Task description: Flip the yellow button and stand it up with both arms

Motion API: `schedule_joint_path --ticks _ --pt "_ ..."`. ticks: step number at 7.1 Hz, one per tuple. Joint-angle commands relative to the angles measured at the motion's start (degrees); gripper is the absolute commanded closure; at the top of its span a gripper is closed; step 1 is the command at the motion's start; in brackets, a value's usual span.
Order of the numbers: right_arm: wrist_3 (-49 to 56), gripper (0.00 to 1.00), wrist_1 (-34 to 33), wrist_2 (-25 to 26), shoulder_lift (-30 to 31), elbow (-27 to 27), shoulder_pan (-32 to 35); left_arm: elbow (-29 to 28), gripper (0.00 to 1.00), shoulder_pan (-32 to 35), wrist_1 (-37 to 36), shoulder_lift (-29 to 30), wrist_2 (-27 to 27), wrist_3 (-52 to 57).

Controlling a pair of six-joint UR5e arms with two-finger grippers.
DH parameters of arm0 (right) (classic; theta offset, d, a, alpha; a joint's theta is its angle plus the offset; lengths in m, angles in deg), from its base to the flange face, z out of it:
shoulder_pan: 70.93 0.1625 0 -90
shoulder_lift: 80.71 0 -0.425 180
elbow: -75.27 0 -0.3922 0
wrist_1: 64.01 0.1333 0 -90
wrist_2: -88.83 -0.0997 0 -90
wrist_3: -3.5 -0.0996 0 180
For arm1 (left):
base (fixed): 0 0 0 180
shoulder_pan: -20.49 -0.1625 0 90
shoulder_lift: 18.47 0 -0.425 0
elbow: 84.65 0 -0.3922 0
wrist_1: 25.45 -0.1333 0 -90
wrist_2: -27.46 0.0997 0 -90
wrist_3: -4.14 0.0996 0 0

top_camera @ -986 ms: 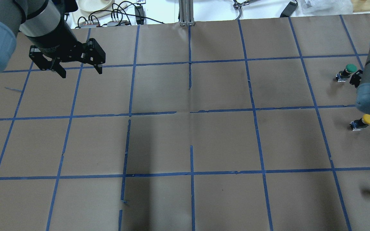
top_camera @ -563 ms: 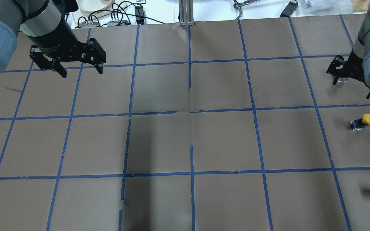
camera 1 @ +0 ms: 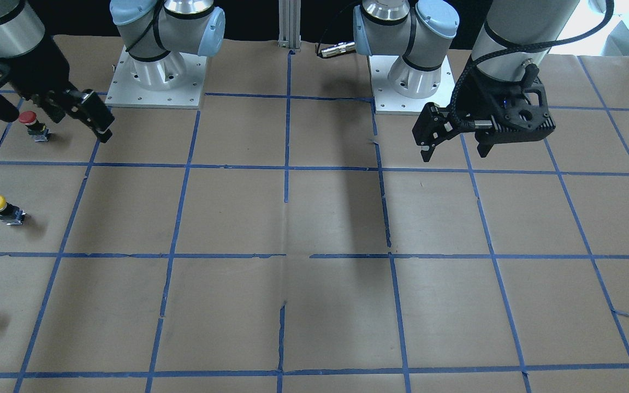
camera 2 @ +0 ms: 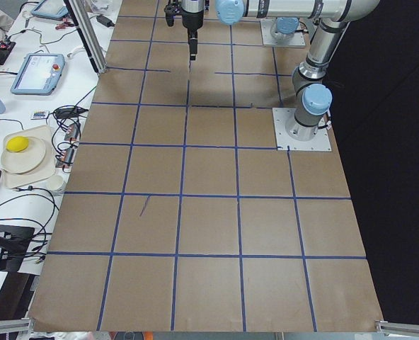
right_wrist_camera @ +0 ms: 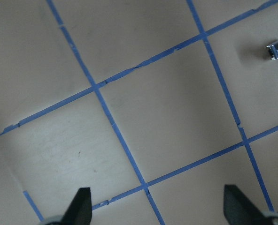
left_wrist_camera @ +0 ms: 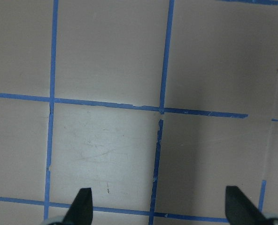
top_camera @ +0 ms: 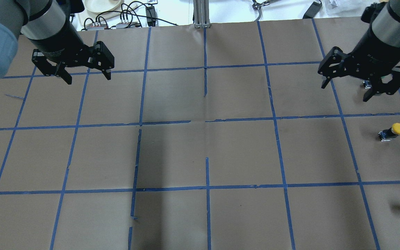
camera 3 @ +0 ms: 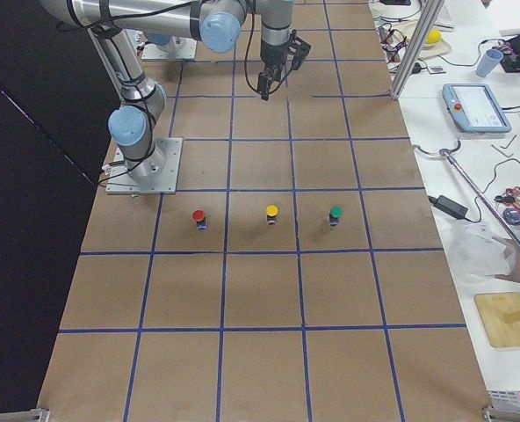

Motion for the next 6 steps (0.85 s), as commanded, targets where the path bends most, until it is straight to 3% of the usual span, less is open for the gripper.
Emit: schedule_joint_path --ticks 1,6 --pt "1.6 0.0 1.2 -0.3 -1.2 -1.0 5.9 0.0 0.0 0.0 0.0 0.0 0.0 0.0" --pt "7.1 0.0 1.3 2.4 -1.4 -1.0 7.5 0.0 0.0 0.0 0.0 0.0 0.0 0.0"
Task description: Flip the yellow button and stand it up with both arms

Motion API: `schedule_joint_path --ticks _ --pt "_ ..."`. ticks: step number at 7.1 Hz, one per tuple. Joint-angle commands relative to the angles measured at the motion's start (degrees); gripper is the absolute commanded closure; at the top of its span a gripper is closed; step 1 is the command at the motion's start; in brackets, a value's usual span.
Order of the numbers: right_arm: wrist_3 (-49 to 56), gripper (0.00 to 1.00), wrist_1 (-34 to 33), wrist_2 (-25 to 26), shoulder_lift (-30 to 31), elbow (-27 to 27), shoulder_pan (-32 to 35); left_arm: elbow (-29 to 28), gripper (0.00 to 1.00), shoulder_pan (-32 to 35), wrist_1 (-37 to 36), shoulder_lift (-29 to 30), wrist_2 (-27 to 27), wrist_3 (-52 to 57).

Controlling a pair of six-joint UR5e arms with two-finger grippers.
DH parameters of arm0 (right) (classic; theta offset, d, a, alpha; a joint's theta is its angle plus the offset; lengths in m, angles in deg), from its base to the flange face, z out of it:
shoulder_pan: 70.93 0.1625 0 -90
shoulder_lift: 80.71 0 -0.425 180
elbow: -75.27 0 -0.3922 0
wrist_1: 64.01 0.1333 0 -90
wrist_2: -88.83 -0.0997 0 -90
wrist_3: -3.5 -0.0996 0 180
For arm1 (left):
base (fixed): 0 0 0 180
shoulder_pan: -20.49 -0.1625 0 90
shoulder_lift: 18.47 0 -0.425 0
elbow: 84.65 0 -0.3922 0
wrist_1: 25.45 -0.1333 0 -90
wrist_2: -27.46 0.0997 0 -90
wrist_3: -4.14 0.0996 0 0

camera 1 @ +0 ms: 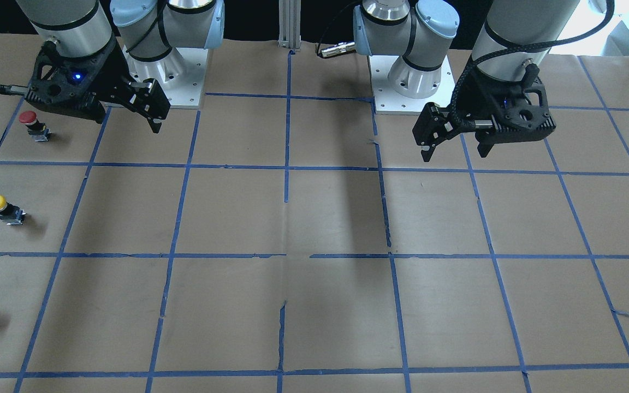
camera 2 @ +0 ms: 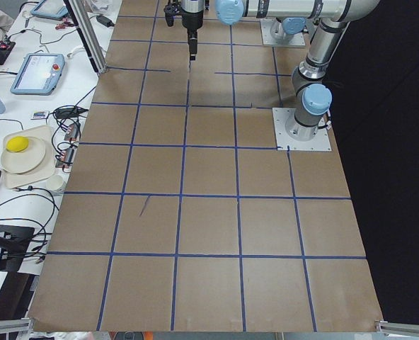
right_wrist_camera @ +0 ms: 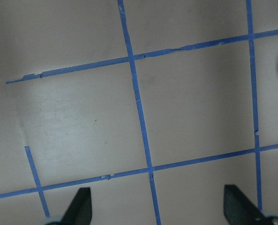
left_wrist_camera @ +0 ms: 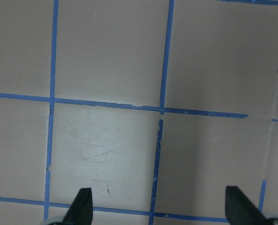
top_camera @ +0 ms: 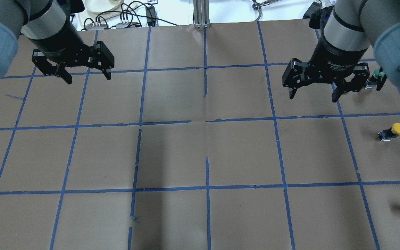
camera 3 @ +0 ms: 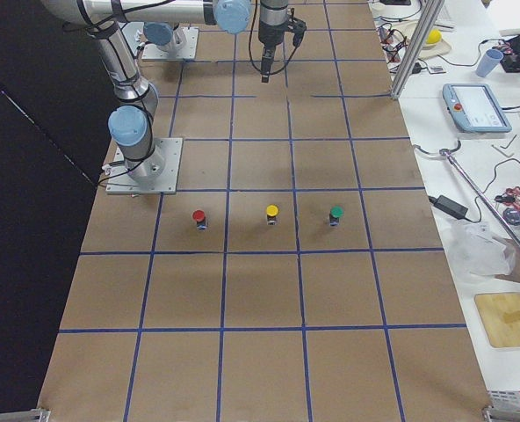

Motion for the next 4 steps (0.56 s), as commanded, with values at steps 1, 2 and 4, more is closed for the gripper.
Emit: schedule_joint_path --ticks 1,2,4 --pt "2.5 0.0 0.2 -0.2 1.0 0.0 0.1 -0.1 0.0 0.0 0.0 0.0 0.0 0.0" --pt "2.5 0.0 -0.2 -3.4 1.2 -0.1 0.1 -0.1 0.0 0.0 0.0 -0.1 0.0 0.0" --pt "2.5 0.0 -0.5 -4.2 1.0 -0.1 0.1 0.1 0.0 0.1 0.1 -0.2 0.1 0.0"
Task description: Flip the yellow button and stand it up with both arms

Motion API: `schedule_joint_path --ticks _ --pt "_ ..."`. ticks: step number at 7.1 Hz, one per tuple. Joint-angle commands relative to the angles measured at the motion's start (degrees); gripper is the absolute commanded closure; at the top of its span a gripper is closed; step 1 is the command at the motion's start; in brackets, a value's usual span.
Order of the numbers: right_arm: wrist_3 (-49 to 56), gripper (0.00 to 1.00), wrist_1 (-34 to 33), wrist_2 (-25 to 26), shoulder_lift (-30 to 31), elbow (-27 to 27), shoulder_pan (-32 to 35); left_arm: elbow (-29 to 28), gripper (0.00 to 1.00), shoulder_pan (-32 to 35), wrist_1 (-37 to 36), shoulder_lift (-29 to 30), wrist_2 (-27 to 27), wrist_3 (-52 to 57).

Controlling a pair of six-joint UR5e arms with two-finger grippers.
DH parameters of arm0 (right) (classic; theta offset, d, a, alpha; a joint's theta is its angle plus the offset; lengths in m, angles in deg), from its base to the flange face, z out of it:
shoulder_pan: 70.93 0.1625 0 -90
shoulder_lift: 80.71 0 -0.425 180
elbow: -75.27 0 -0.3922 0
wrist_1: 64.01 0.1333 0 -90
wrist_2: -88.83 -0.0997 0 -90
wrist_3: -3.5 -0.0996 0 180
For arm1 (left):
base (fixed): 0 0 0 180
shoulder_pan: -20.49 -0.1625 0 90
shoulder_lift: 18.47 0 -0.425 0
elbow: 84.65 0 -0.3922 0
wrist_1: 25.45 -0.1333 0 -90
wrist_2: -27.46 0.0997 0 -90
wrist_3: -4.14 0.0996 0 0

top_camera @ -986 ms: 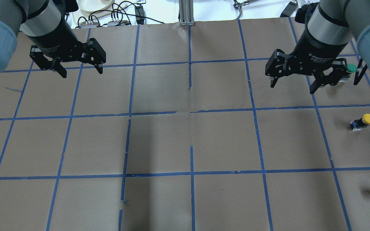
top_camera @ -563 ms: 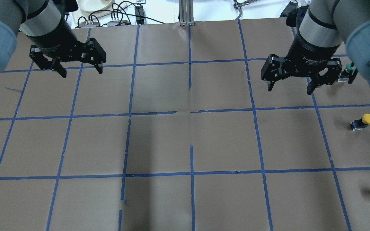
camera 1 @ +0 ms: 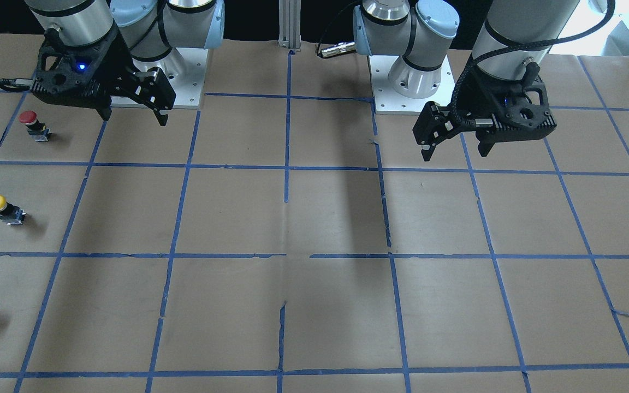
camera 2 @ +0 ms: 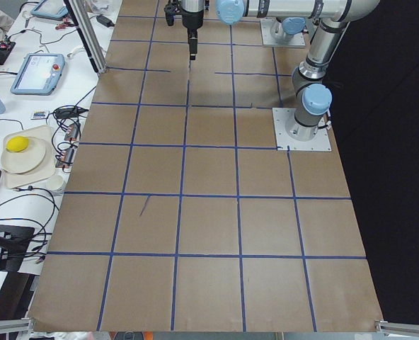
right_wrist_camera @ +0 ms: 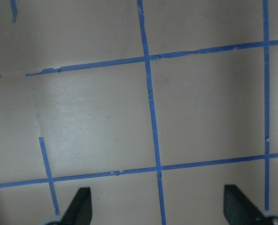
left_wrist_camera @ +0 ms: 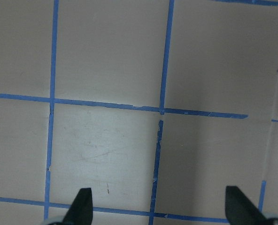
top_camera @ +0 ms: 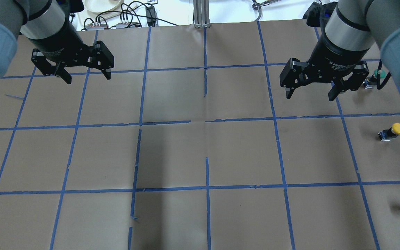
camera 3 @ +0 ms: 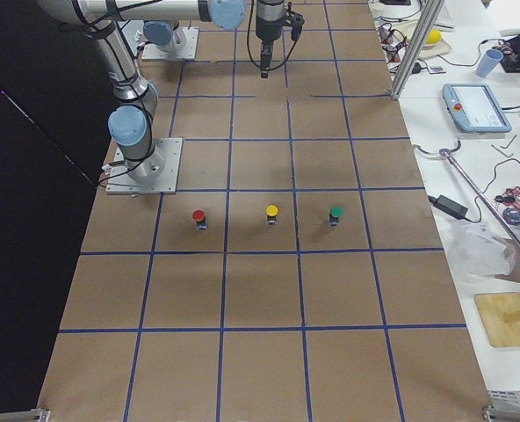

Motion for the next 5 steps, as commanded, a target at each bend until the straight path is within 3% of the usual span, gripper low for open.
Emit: schedule_joint_path --ticks 1,5 --pt "0.1 0.0 -0.4 -0.3 -0.1 0.0 0.0 0.2 0.0 0.2 0.3 -0.1 0.1 0.0" --pt "0.1 0.0 -0.4 0.2 -0.1 0.0 -0.1 -1.1 0.0 0.3 5.4 -0.4 0.2 3.9"
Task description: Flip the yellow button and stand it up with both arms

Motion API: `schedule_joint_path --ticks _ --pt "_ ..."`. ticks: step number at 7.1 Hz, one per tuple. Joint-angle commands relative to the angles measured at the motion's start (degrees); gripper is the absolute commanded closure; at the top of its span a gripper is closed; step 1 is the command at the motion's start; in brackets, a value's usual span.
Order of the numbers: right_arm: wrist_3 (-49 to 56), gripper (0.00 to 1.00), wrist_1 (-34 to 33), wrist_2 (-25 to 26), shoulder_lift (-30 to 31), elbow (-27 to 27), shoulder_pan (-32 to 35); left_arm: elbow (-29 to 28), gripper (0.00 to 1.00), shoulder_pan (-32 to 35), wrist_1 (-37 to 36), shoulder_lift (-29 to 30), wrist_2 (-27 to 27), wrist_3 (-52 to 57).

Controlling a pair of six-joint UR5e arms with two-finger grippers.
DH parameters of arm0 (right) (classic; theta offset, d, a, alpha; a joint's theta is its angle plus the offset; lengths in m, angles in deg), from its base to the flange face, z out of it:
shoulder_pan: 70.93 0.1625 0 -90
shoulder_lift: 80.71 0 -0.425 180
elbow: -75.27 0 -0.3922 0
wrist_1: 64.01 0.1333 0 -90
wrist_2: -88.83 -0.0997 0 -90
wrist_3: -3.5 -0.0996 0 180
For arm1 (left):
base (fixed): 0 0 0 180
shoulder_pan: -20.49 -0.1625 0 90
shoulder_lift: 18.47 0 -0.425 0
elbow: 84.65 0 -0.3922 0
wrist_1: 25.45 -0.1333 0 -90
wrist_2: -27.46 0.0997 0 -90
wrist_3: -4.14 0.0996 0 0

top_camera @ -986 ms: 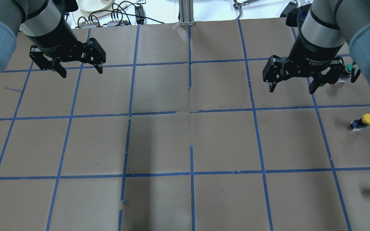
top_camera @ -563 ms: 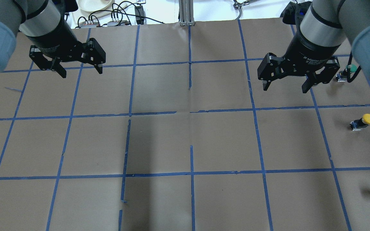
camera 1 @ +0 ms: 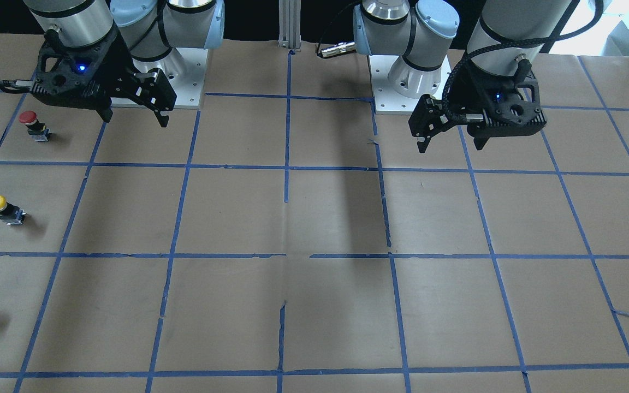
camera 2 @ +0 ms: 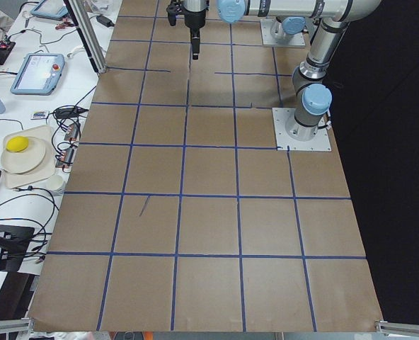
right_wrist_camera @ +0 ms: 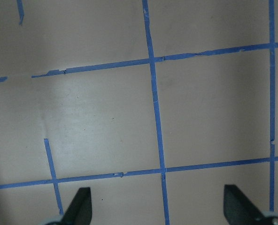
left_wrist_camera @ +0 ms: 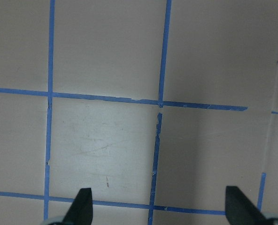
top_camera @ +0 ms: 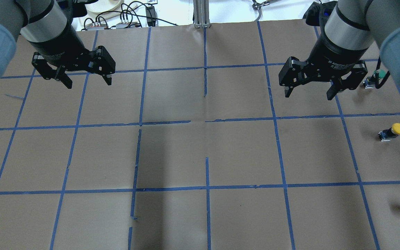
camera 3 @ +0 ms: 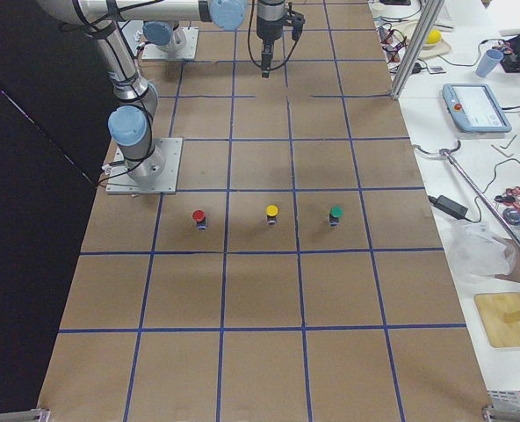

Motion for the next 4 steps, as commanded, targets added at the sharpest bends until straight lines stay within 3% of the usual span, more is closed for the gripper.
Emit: schedule_joint_path --ticks 1,4 --pt "0.0 0.0 0.2 0.2 0.0 0.0 0.0 -0.8 0.0 -0.1 1.8 0.1 0.0 1.8" --pt "-0.1 0.0 0.4 0.4 0.0 0.0 0.0 -1.0 0.0 -0.1 1.7 0.7 -0.3 2.0"
